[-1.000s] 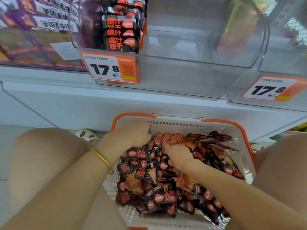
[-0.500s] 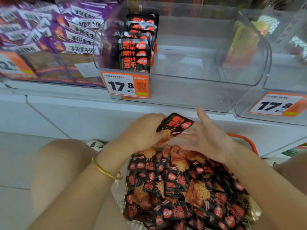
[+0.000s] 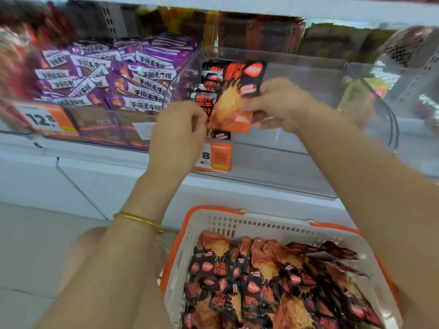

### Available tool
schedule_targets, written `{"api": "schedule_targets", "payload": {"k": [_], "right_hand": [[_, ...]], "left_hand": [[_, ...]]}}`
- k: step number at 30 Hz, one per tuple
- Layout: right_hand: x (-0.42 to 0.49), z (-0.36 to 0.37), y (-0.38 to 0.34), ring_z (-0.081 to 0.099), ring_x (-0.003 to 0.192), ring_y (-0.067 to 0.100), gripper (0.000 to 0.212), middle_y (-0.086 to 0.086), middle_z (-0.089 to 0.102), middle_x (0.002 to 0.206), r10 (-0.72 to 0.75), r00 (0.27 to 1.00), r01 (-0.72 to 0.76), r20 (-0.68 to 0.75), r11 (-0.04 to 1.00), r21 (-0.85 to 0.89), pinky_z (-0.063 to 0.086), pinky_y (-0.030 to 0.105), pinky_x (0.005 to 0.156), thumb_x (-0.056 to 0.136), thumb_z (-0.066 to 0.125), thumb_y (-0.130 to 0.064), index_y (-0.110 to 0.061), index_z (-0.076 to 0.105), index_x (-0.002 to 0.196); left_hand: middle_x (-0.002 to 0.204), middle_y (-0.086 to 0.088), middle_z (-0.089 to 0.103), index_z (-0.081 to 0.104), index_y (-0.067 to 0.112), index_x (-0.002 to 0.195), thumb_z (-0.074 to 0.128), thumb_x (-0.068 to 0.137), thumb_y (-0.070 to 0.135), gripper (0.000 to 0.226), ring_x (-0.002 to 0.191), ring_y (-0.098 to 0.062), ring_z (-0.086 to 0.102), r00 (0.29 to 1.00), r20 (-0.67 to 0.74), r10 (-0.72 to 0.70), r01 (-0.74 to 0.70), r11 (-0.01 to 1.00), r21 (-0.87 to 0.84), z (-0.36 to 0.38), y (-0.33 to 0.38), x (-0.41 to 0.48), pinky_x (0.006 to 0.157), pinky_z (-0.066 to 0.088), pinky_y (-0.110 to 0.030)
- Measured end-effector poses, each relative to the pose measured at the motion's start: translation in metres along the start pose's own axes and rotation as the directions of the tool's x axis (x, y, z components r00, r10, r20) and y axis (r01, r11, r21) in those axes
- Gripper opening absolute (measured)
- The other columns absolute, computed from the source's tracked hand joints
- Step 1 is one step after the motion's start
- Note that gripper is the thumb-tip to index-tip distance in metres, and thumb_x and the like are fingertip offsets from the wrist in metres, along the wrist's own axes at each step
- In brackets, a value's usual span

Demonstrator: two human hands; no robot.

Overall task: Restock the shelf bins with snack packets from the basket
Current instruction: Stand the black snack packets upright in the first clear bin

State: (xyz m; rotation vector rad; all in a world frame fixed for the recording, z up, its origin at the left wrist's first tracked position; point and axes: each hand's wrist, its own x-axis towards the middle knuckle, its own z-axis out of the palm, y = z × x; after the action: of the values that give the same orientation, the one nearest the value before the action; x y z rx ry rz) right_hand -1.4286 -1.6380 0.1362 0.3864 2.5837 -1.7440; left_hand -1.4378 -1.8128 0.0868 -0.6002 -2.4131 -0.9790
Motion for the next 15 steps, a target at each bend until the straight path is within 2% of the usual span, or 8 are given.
{"api": "schedule_targets", "payload": {"k": [2,3,5,6,8,11,12,15], "right_hand": [[0.013,0.021,0.008,0.059,0.05,0.007,0.021,-0.002,0.065,0.063,0.129,0.98,-0.114,0.154,0.988,-0.102,0.05,0.018,0.049,0.086,0.066,-0.004,-0.01,0.062,0.105],[0.02,0.03,0.013,0.06,0.064,0.011,0.027,0.002,0.065,0.075,0.155,0.97,-0.112,0.185,0.968,-0.226,0.05,0.02,0.057,0.086,0.066,-0.007,-0.006,0.062,0.113],[0.023,0.041,0.014,0.051,0.085,0.018,0.03,0.008,0.058,0.095,0.159,0.975,-0.062,0.156,0.866,-0.496,0.043,0.024,0.072,0.088,0.064,-0.016,-0.003,0.061,0.115],[0.02,0.045,0.012,0.049,0.085,0.018,0.024,0.01,0.058,0.097,0.149,0.978,-0.048,0.145,0.84,-0.541,0.041,0.023,0.073,0.09,0.062,-0.017,-0.005,0.062,0.11],[0.018,0.047,0.009,0.049,0.074,0.019,0.005,0.009,0.058,0.089,0.19,0.968,-0.067,0.165,0.827,-0.559,0.042,0.017,0.07,0.095,0.054,-0.013,-0.011,0.058,0.093],[0.015,0.047,0.013,0.06,0.054,0.02,0.017,0.009,0.064,0.069,0.34,0.922,-0.209,0.186,0.84,-0.5,0.052,0.031,0.074,0.093,0.054,-0.004,-0.006,0.055,0.077],[0.016,0.049,0.014,0.061,0.053,0.02,0.016,0.01,0.064,0.066,0.359,0.911,-0.212,0.2,0.828,-0.519,0.051,0.032,0.073,0.092,0.055,-0.003,-0.005,0.055,0.077],[0.031,0.053,0.015,0.054,0.086,0.02,0.006,0.012,0.063,0.105,0.249,0.963,-0.151,0.107,0.821,-0.55,0.043,0.028,0.08,0.09,0.061,-0.009,-0.008,0.055,0.091]], "left_hand": [[0.09,-0.005,0.065,0.067,0.011,0.086,0.051,0.088,0.009,0.016,0.086,-0.025,0.056,1.0,0.017,0.007,-0.007,0.999,0.046,0.007,-0.004,-0.001,0.076,0.044,-0.038],[0.091,-0.005,0.065,0.067,0.012,0.087,0.05,0.088,0.01,0.017,0.087,-0.026,0.057,1.0,0.012,0.0,0.0,0.999,0.042,0.009,-0.005,-0.001,0.075,0.045,-0.04],[0.091,-0.005,0.066,0.067,0.012,0.088,0.05,0.087,0.009,0.017,0.086,-0.025,0.057,1.0,-0.006,-0.007,0.007,1.0,0.029,0.011,-0.007,-0.001,0.074,0.047,-0.042],[0.09,-0.006,0.066,0.067,0.011,0.088,0.05,0.087,0.009,0.017,0.085,-0.025,0.057,1.0,-0.006,-0.005,0.005,0.999,0.034,0.011,-0.007,-0.001,0.073,0.047,-0.042],[0.088,-0.005,0.065,0.066,0.01,0.087,0.05,0.087,0.009,0.016,0.082,-0.024,0.056,1.0,-0.002,0.001,-0.001,0.999,0.045,0.01,-0.006,-0.001,0.071,0.046,-0.042],[0.087,-0.004,0.064,0.066,0.01,0.087,0.049,0.088,0.01,0.017,0.079,-0.023,0.055,1.0,0.009,-0.008,0.007,0.999,0.053,0.009,-0.004,-0.002,0.07,0.046,-0.043],[0.086,-0.004,0.064,0.065,0.01,0.087,0.049,0.088,0.01,0.017,0.078,-0.023,0.055,1.0,0.009,-0.013,0.012,0.998,0.056,0.008,-0.003,-0.002,0.069,0.045,-0.043],[0.083,-0.005,0.063,0.065,0.009,0.084,0.048,0.088,0.011,0.017,0.074,-0.023,0.053,1.0,0.005,-0.016,0.015,0.999,0.052,0.009,-0.002,-0.002,0.065,0.044,-0.042]]}}
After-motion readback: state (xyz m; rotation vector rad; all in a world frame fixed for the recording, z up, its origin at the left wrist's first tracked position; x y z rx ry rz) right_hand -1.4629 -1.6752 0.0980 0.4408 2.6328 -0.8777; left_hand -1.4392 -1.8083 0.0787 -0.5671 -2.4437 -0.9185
